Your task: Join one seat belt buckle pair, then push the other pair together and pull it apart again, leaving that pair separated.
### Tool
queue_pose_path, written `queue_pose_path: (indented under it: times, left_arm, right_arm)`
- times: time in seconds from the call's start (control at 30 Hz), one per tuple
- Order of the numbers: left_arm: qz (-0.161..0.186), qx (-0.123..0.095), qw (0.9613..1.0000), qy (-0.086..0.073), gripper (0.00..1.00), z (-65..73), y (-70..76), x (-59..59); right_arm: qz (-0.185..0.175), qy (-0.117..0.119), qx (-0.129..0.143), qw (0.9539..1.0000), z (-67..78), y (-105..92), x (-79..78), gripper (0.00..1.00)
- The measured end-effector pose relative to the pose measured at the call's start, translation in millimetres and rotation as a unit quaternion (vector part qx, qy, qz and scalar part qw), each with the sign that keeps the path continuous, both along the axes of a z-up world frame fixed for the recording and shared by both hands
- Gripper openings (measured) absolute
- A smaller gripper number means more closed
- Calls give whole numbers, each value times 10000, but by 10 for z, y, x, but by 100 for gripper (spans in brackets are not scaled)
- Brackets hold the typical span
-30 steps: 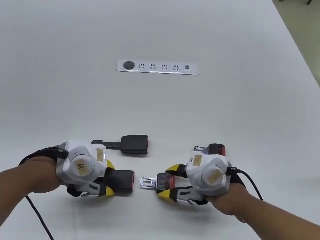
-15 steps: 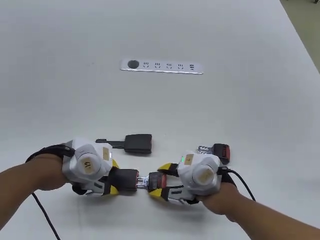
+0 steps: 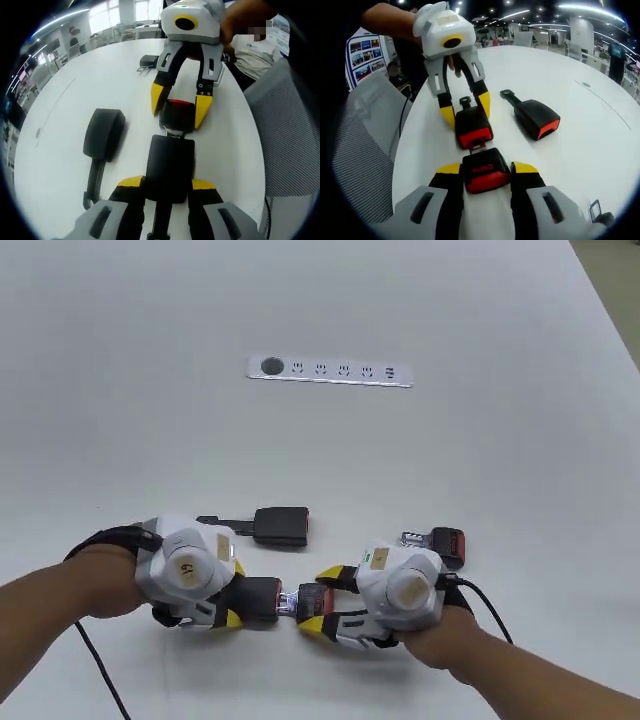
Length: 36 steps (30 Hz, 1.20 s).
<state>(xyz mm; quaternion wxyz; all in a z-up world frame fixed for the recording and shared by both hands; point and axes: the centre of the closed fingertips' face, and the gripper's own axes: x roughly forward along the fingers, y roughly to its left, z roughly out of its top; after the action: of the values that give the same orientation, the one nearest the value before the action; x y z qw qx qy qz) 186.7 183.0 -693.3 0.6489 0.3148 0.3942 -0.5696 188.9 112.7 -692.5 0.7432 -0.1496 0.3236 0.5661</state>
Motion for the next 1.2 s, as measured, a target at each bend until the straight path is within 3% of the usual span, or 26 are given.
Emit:
queue_pose_path:
  times: [0.53,0.6,0.63,0.97,1.2]
  left_arm:
    - [-249,129,9996,25,33,-6,7,-4]
    - [-441,200,9988,81,33,-5,25,-40]
    - [-343,169,9993,54,33,12,11,-21]
    - [-534,255,9982,35,33,22,12,-15]
    - [-760,188,9969,98,33,24,34,-10]
  right_arm:
    - [-41,41,-55,10000,18,178,11,35]
    - [-28,86,-56,9999,12,201,7,35]
    - [-76,96,-104,9999,-15,186,31,35]
    - [-83,82,-136,9998,-84,194,73,35]
    - [33,49,-126,9999,-57,183,53,35]
